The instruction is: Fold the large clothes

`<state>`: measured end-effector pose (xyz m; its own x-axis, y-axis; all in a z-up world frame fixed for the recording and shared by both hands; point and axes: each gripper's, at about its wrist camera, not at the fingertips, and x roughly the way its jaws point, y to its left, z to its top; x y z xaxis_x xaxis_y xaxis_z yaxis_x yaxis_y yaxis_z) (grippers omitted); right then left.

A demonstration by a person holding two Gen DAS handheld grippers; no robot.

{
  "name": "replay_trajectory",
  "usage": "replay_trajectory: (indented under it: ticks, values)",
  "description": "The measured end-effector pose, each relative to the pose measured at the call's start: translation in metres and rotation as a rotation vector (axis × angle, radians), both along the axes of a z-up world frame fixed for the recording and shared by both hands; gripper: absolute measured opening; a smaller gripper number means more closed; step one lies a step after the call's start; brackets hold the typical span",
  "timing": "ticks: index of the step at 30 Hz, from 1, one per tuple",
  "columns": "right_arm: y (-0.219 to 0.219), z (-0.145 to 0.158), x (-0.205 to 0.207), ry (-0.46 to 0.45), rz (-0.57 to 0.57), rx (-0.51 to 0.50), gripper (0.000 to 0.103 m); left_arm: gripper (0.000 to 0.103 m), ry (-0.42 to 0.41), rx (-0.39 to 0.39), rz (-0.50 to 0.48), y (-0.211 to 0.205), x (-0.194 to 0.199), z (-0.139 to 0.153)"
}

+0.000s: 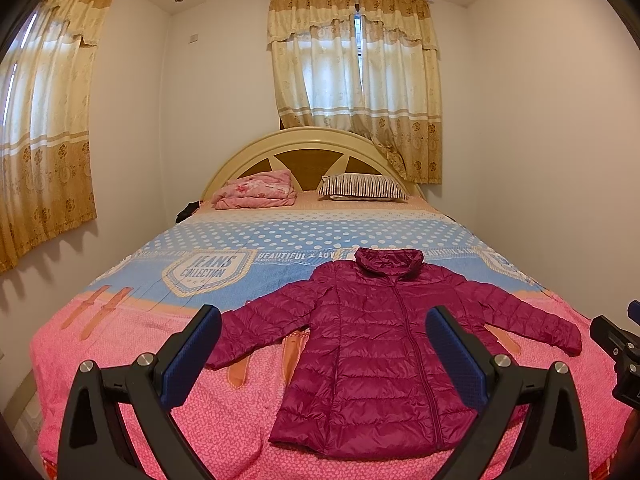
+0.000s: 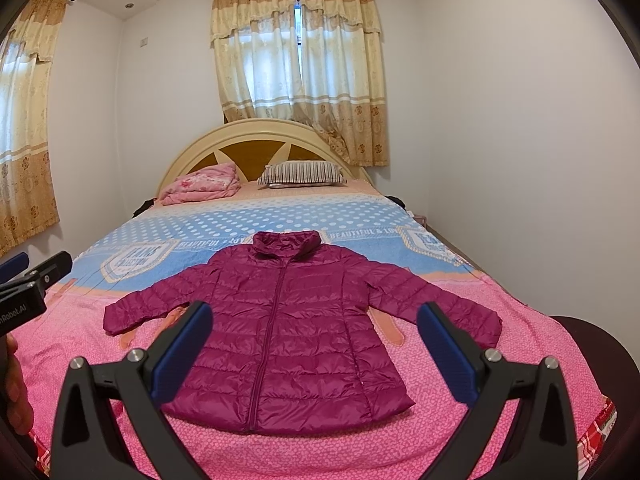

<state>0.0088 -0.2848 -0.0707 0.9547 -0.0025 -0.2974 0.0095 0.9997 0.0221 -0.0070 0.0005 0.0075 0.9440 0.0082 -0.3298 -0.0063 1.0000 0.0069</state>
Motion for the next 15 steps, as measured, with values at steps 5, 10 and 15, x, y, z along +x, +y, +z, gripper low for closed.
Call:
replay_trajectory:
  ticks: [5,10,15]
  values:
    - [0.0005,0.0001,-0.0003,0.002,0.001,0.002,0.103,0.102,0.001,-0.003,0.0,0.0006,-0.0001,-0.0016]
    - [0.0015,-0.0012,0.0,0.001,0.004,0.001,0.103,0.102,0.003,-0.001,0.003,0.0014,-0.0005,-0.0016]
    - [0.0031,-0.0023,-0.0003,0.003,0.01,0.001,0.103,0.102,0.003,-0.004,0.005,0.0018,0.0004,-0.0024]
